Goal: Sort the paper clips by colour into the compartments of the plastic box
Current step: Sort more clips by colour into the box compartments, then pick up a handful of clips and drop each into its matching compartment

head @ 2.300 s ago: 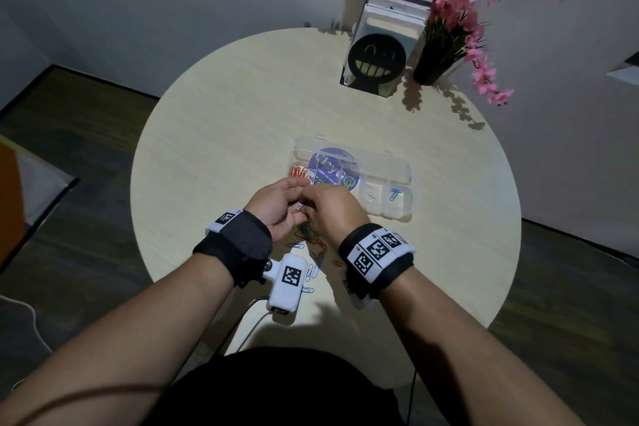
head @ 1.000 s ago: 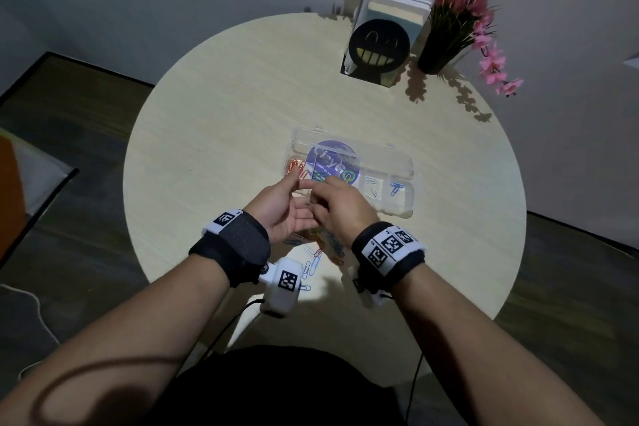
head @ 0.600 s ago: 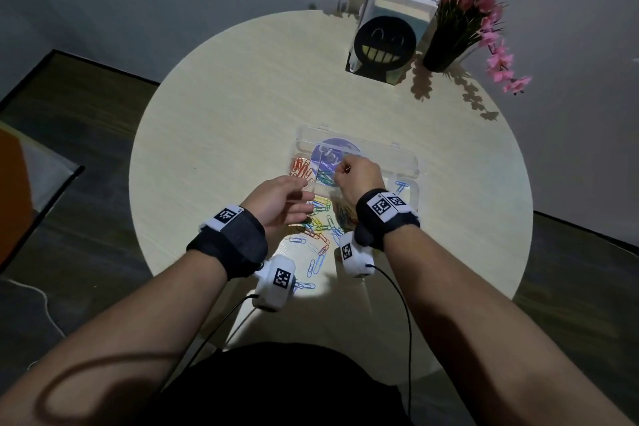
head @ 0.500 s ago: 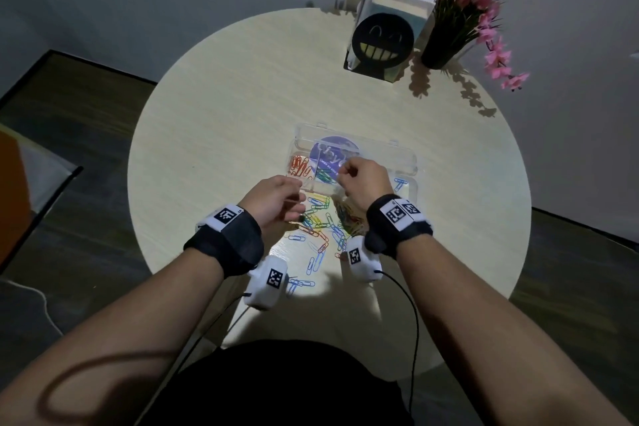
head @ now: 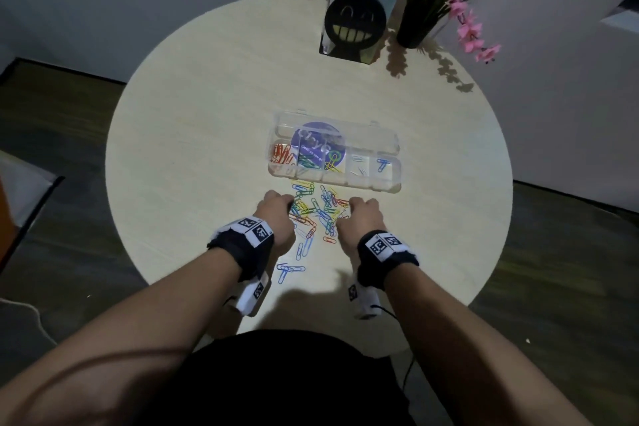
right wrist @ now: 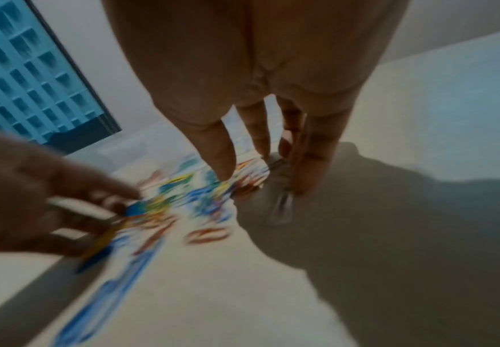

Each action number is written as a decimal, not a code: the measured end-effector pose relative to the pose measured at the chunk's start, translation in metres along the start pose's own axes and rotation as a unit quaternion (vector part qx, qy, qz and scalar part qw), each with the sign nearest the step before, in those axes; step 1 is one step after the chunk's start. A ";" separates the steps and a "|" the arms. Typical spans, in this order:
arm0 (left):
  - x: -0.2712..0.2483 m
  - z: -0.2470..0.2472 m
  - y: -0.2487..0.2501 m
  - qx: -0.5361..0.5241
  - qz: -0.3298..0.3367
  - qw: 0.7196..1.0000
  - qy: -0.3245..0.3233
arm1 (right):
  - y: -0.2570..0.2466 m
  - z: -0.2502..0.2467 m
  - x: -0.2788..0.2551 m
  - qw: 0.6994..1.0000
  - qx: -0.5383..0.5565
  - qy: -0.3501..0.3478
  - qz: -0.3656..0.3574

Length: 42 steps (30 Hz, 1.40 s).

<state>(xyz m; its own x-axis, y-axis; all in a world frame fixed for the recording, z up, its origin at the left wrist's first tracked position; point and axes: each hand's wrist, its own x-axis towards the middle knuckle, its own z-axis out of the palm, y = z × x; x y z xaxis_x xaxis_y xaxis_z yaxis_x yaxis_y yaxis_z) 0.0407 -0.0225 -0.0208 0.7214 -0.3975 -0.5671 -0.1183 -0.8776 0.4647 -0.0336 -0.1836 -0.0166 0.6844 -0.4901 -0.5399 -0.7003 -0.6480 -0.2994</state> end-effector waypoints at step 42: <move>-0.004 0.011 -0.013 -0.082 0.107 0.990 0.032 | -0.049 0.034 -0.011 0.980 -0.064 -0.088 -0.168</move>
<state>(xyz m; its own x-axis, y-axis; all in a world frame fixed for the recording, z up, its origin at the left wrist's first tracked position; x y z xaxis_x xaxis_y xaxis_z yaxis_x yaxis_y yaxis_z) 0.0323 -0.0123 -0.0318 0.7337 -0.5472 -0.4028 -0.1634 -0.7176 0.6770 -0.0140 -0.1265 -0.0231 0.8178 -0.1360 -0.5592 -0.4037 -0.8282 -0.3889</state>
